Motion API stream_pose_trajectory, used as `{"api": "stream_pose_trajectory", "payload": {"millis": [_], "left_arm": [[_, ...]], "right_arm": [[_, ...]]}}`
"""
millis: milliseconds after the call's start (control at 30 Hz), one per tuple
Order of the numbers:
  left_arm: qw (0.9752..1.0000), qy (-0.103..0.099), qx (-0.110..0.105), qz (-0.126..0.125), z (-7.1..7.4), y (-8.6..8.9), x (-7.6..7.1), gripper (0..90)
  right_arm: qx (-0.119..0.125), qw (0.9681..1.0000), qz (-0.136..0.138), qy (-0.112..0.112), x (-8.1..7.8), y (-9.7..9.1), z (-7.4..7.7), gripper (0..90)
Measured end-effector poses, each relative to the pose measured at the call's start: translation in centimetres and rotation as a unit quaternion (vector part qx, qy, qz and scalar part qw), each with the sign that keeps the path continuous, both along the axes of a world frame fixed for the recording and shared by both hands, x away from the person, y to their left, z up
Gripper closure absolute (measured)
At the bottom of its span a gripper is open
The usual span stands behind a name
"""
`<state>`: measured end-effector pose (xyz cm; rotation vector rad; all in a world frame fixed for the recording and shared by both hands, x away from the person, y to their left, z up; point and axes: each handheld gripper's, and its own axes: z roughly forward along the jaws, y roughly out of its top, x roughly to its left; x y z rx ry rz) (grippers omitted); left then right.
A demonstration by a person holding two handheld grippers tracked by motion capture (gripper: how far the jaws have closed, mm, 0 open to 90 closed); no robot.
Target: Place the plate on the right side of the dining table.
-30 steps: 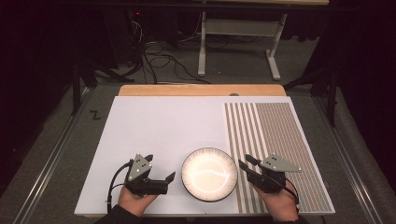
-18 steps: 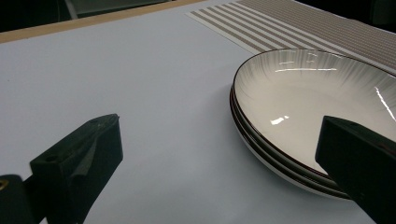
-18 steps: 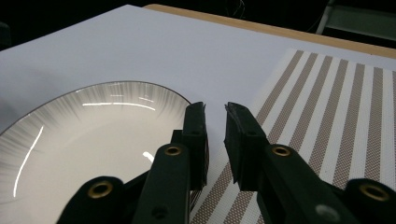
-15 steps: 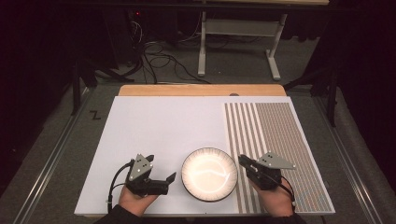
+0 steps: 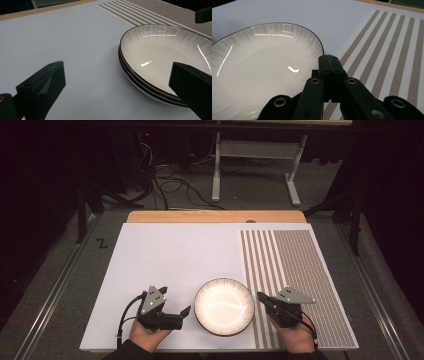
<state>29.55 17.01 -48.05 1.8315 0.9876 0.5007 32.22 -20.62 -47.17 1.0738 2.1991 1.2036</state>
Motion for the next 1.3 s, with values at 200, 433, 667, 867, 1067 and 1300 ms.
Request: {"api": "stream_pose_trajectory", "payload": {"millis": [200, 433, 667, 867, 1067, 1300], "left_arm": [[1.0000, -0.001, -0.001, 0.001, 0.01, 0.09, 0.01, 1.7], [1.0000, -0.008, -0.001, 0.004, 0.22, 0.17, -0.11, 0.4], [1.0000, -0.006, -0.003, 0.002, 0.17, 0.11, -0.08, 0.4], [1.0000, -0.006, -0.002, 0.001, 0.17, 0.09, -0.09, 0.4], [1.0000, -0.006, -0.003, -0.001, 0.17, 0.07, -0.11, 0.4], [1.0000, -0.004, -0.002, -0.002, 0.12, 0.02, -0.08, 0.4]], "right_arm": [[0.000, 0.9999, 0.009, 0.007, -0.01, 0.14, -0.17, 90.0], [0.000, 0.9996, 0.005, 0.029, 0.04, 0.51, -0.51, 90.0], [-0.004, 0.9994, 0.013, 0.032, -0.04, 0.71, -0.64, 90.0], [-0.009, 0.9994, 0.016, 0.030, -0.09, 0.88, -0.69, 90.0], [-0.010, 0.9995, 0.009, 0.030, -0.02, 0.72, -0.74, 90.0], [-0.008, 0.9993, 0.009, 0.034, 0.00, 0.76, -0.88, 90.0]]}}
